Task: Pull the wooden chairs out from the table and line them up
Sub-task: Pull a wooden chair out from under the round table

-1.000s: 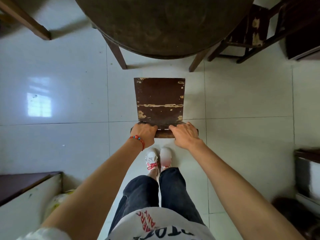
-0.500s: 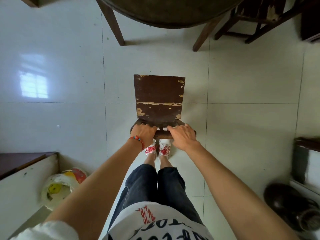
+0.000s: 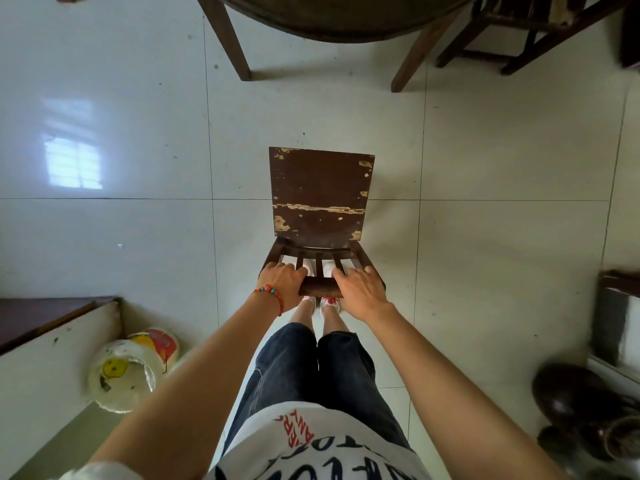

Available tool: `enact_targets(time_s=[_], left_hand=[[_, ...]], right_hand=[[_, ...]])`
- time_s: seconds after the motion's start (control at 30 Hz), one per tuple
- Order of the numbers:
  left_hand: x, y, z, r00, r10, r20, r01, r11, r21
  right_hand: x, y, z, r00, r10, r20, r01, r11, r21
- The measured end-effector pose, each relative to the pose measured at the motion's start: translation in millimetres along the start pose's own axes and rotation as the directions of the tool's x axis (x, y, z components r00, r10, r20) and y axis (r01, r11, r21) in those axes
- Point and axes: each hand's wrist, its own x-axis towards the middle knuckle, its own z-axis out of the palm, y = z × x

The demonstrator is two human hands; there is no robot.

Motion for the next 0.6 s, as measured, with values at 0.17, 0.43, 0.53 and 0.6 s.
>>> enact_targets(time_s=[0.17, 0.43, 0.53, 0.6], left_hand=[[2.3, -2.9, -2.3, 0.999, -0.002, 0.053, 0.007, 0.996, -0.084], [-6.6, 2.5, -30.0, 0.981, -0.124, 0.148, 0.182, 0.846, -0.502], [-14.5, 13.8, -50.7, 0.983, -0.152, 0.101, 0.182, 0.758, -0.627], [-22.8, 23.6, -70.0, 0.981, -0.192, 0.04, 0.159, 0.66, -0.734]], right_hand=[[0.5, 4.8, -4.5, 0.998, -0.034, 0.05, 0.03, 0.996, 0.086], [-19.9, 9.7, -29.3, 0.994, 0.08, 0.075, -0.107, 0.846, 0.523], [-30.2, 12.7, -45.7, 0.981, 0.187, 0.052, -0.17, 0.696, 0.698], [-41.3, 15.9, -60.7, 0.962, 0.273, 0.0, -0.155, 0.548, 0.822]])
